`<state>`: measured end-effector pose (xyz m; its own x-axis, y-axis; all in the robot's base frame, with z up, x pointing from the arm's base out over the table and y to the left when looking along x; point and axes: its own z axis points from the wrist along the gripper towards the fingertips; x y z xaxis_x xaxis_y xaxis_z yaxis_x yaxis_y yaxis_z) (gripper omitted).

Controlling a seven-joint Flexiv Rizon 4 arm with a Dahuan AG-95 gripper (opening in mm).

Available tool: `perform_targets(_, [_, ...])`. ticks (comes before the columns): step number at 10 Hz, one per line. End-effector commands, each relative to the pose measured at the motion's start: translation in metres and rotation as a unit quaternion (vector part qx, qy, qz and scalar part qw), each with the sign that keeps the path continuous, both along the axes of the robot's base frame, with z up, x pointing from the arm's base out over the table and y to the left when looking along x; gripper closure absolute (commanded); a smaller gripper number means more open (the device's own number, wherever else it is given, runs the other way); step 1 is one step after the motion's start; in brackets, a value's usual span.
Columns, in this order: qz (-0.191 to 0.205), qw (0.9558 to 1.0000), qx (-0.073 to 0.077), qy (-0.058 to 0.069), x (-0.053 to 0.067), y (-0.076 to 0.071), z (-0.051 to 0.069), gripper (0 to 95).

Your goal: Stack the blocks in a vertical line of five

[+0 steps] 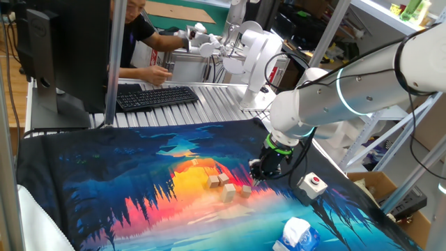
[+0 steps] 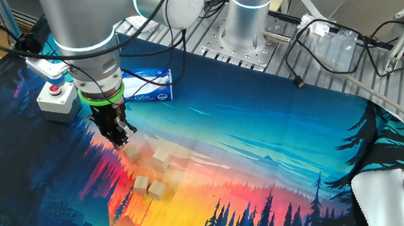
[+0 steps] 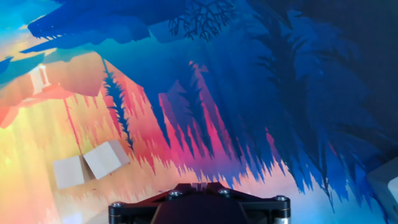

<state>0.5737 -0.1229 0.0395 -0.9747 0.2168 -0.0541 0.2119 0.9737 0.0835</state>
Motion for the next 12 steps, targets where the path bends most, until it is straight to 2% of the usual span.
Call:
perform_targets(1, [0.000,1.0000,-0.003,-0.002,0.0012,-0.0001,-0.0010,95.0])
perform_targets(5, [0.001,1.0000,-0.006,0.003,0.0012,-0.0001,-0.0010,95.0])
perform_targets(6, [-0.001,0.9999,-0.008,0.008,0.0012,-0.0001,-0.0010,95.0])
perform_targets(7, [-0.007,0.9997,-0.008,0.021,0.0012,-0.0001,-0.0010,95.0])
perform_targets(8, [-0.012,0.9996,-0.020,0.018,0.0012,-0.0001,-0.0010,95.0])
perform_targets(9, [-0.017,0.9994,-0.025,0.019,0.0012,-0.0001,-0.0010,95.0])
perform_targets(10, [-0.034,0.9990,-0.021,0.020,0.0012,-0.0001,-0.0010,95.0])
perform_targets(12, [-0.040,0.9987,-0.025,0.017,0.0012,-0.0001,-0.0010,95.0])
